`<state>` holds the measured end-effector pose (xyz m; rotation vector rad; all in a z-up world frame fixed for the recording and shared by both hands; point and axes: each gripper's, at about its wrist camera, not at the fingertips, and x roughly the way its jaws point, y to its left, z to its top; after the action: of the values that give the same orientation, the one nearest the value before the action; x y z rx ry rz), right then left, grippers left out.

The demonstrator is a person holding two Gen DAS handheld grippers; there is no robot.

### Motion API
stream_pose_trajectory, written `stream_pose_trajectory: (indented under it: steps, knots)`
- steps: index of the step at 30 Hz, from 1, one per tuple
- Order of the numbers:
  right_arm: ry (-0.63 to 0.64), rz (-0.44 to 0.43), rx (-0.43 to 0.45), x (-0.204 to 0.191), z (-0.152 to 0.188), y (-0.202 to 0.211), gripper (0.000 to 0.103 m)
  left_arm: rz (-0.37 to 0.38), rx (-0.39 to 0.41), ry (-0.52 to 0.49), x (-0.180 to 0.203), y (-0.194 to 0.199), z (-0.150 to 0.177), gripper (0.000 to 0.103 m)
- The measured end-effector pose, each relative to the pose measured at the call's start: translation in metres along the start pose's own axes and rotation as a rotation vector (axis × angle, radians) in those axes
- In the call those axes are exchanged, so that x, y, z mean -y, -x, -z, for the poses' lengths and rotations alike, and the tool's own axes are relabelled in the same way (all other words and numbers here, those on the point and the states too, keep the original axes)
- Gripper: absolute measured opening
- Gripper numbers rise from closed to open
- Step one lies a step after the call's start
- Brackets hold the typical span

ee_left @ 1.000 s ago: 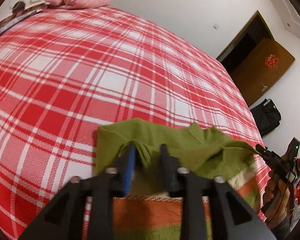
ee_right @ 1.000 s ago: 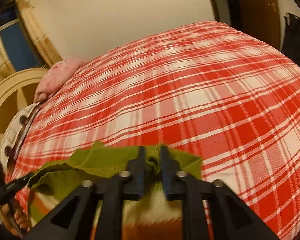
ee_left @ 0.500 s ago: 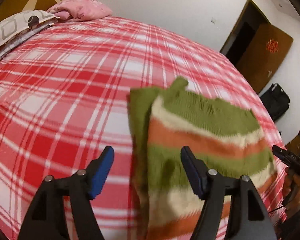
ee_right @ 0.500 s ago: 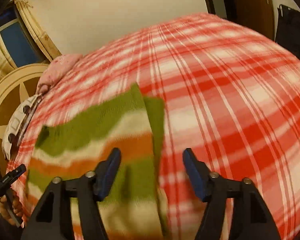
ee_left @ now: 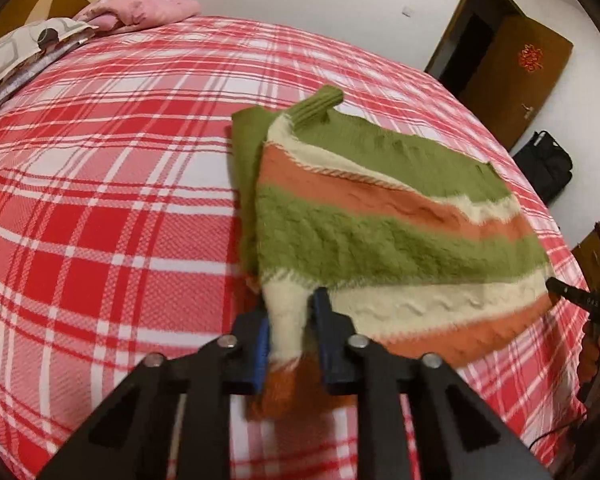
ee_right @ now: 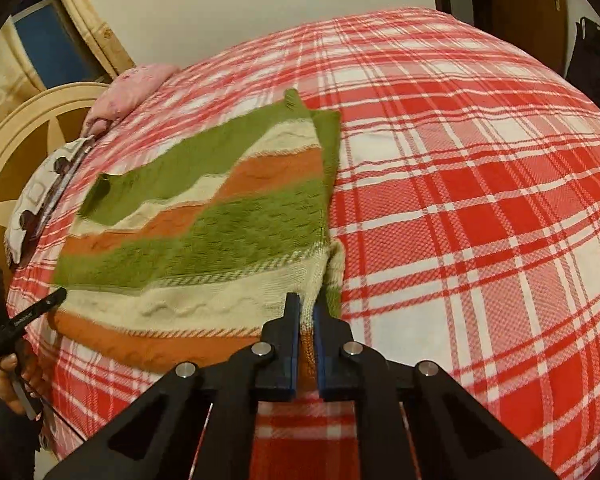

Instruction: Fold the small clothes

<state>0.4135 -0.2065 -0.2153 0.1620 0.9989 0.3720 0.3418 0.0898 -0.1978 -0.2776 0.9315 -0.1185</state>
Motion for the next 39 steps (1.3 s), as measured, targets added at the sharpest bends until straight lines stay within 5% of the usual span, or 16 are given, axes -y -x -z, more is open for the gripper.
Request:
stream_pose_trajectory:
  steps: [8,11,13,15,16,20,27,32,34,39]
  knots:
    - [0.019,0.035,-0.042,0.010,0.020,-0.008,0.005,-0.013,-0.016,-0.048,0.000,0.004,0.012,0.014]
    - [0.015,0.016,-0.015,0.009,0.018,-0.002,0.007,-0.044,0.011,-0.072,0.006,0.015,0.007,0.023]
    - [-0.001,0.035,0.012,0.011,0.019,0.003,0.020,-0.073,0.058,-0.113,0.011,0.024,-0.002,0.040]
    - [-0.007,0.040,0.057,0.013,0.022,0.008,0.063,-0.117,0.115,-0.136,0.015,0.032,-0.014,0.067]
    - [-0.015,0.037,0.078,0.015,0.024,0.010,0.066,-0.125,0.143,-0.142,0.017,0.033,-0.023,0.069]
    - [-0.016,0.089,0.106,0.015,0.032,0.004,0.066,-0.172,0.176,-0.184,0.033,0.017,-0.061,0.070]
    - [0.019,0.121,0.134,0.013,0.042,-0.002,0.068,-0.246,0.111,-0.227,0.049,-0.051,-0.113,0.071]
    - [0.004,0.092,0.142,0.016,0.043,-0.002,0.069,-0.457,0.035,-0.097,-0.004,-0.097,-0.135,0.073]
    - [0.011,0.094,0.140,0.015,0.044,-0.003,0.070,-0.471,0.023,-0.016,-0.028,-0.096,-0.133,0.073]
    - [0.005,0.084,0.166,0.015,0.044,0.002,0.071,-0.368,0.057,0.086,-0.050,-0.063,-0.114,0.073]
